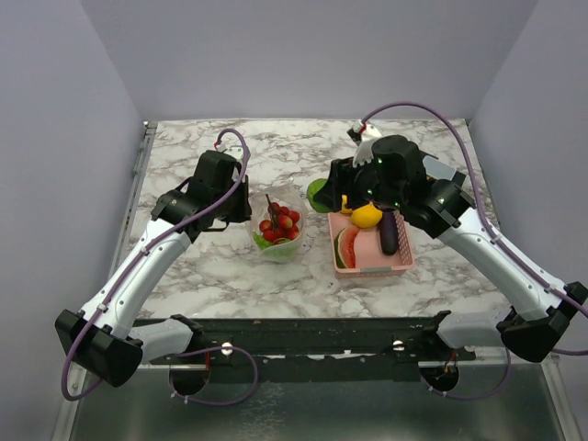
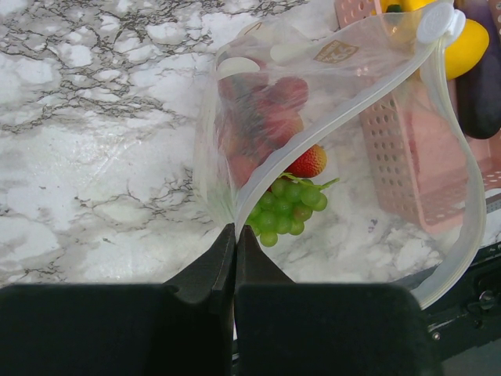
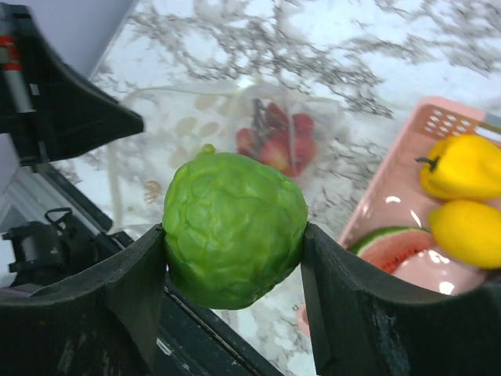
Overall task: Place the food in the zip-top bag and seal the zipper
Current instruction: Place the fake fruit in the zipper food storage bag.
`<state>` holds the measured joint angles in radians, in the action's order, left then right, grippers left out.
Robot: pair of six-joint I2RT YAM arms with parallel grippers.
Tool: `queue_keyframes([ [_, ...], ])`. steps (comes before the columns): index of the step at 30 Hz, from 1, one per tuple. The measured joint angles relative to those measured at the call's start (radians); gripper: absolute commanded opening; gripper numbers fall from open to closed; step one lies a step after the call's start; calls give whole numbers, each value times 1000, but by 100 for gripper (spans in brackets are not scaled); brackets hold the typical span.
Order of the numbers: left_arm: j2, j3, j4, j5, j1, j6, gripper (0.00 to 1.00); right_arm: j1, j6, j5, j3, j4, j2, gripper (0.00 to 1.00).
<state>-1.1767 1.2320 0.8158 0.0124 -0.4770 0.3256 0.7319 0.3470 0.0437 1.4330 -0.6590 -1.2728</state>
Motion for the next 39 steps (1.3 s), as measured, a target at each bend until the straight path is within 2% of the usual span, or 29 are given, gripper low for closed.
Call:
queue_keyframes([
  [8,0,0,0,5,0,0,0,124,-45,-2,149,23,-116,28],
  [20,0,1,0,18,0,0,0,212,-84,-77,219,21,-278,28],
  [31,0,3,0,24,0,0,0,251,-92,-194,254,-24,-421,50],
  [39,0,3,0,25,0,0,0,251,-80,-252,270,-38,-443,76],
])
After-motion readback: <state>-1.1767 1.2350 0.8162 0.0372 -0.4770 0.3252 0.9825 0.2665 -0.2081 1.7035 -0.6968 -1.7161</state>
